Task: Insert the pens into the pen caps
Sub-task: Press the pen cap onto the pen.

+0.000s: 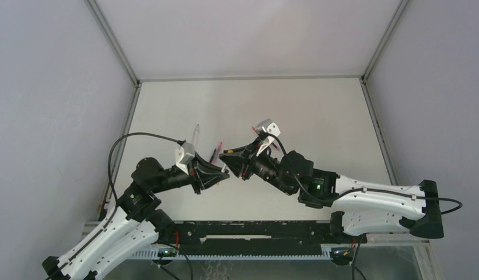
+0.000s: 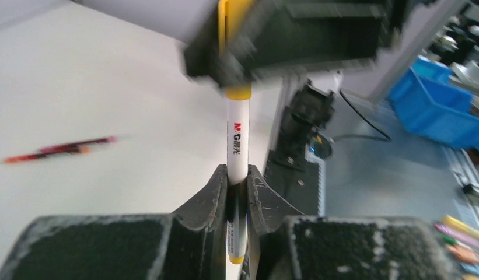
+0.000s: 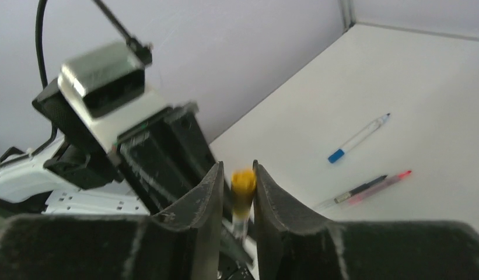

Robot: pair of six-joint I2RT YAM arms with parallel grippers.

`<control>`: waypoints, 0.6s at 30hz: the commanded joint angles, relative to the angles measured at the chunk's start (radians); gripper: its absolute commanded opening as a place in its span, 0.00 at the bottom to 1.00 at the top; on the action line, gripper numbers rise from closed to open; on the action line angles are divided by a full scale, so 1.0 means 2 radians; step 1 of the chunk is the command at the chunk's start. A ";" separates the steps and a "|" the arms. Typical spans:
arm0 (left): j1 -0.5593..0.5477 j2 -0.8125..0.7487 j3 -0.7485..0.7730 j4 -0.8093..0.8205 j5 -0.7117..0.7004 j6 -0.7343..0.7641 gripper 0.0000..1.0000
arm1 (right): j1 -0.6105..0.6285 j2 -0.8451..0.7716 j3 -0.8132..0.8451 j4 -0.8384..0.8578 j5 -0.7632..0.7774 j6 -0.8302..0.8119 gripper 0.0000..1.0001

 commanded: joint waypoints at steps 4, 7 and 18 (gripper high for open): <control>0.016 0.013 0.013 0.063 -0.056 -0.012 0.00 | 0.005 -0.008 0.013 -0.026 -0.057 -0.006 0.45; 0.013 0.020 0.016 0.057 -0.056 -0.010 0.00 | 0.003 -0.012 0.015 -0.012 -0.056 -0.007 0.48; 0.013 -0.058 -0.013 0.091 -0.086 0.008 0.00 | -0.001 -0.050 0.015 -0.056 -0.027 -0.061 0.56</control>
